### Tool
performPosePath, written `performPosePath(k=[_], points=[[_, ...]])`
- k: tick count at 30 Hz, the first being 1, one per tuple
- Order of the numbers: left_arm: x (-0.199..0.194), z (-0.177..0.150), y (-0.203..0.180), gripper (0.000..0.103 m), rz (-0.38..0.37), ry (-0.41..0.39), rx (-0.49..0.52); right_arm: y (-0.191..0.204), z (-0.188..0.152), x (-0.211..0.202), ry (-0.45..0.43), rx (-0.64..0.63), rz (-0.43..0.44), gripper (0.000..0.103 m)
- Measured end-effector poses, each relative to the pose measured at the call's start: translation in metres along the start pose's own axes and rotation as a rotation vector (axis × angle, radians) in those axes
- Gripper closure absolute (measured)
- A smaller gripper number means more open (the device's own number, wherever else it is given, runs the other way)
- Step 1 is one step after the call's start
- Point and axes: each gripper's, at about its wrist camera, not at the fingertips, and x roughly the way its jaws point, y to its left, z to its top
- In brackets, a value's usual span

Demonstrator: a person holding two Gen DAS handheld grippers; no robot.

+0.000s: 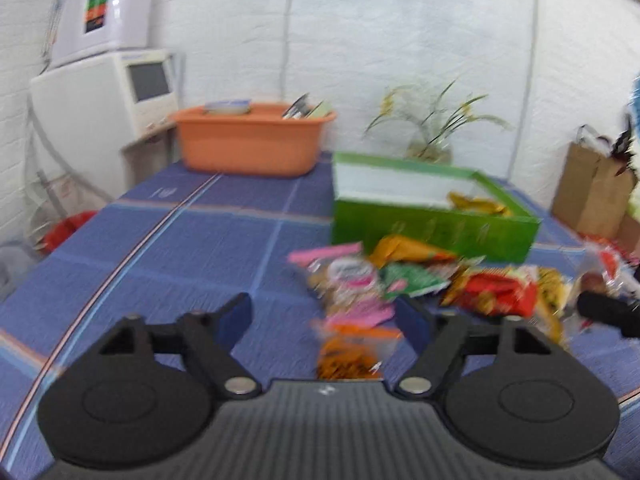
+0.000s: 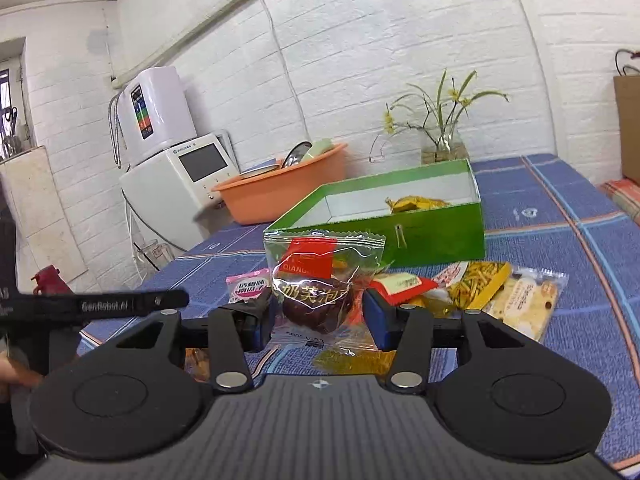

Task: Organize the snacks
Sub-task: 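Grasp the orange-labelled nut pack with the left gripper while the right grasps the red candy, then lower both held snacks into the green box and open both grippers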

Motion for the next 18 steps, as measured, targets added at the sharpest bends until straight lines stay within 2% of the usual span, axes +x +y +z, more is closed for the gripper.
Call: performPosePath(k=[2,4,7,8,9,11,12,15,18], points=[[0.005,-0.01,-0.003,0.002,-0.001,0.028,0.009,-0.003,-0.003,0.002,0.014,0.04,0.01,0.022],[0.015,-0.016,-0.013,0.002,-0.008,0.06,0.048,-0.005,-0.006,0.005,0.031,0.075,0.017,0.022],[0.03,-0.024,-0.028,0.005,-0.002,0.058,0.115,-0.008,-0.009,0.003,0.042,0.096,0.018,0.022],[0.035,-0.026,-0.029,0.016,-0.012,0.061,0.127,-0.009,-0.01,0.001,0.036,0.095,0.013,0.022],[0.041,-0.028,-0.028,0.04,-0.026,0.082,0.121,-0.009,-0.01,-0.002,0.03,0.09,0.008,0.022],[0.048,-0.031,-0.021,0.057,-0.039,0.111,0.075,-0.01,-0.011,-0.005,0.021,0.083,-0.001,0.022],[0.046,-0.032,-0.016,0.061,-0.061,0.109,0.054,-0.012,-0.012,-0.005,0.021,0.084,0.0,0.022],[0.037,-0.028,-0.005,0.061,-0.096,0.124,-0.012,-0.014,-0.013,-0.003,0.036,0.101,0.016,0.022],[0.021,-0.022,0.002,0.061,-0.125,0.103,-0.045,-0.013,-0.013,-0.002,0.049,0.107,0.042,0.022]])
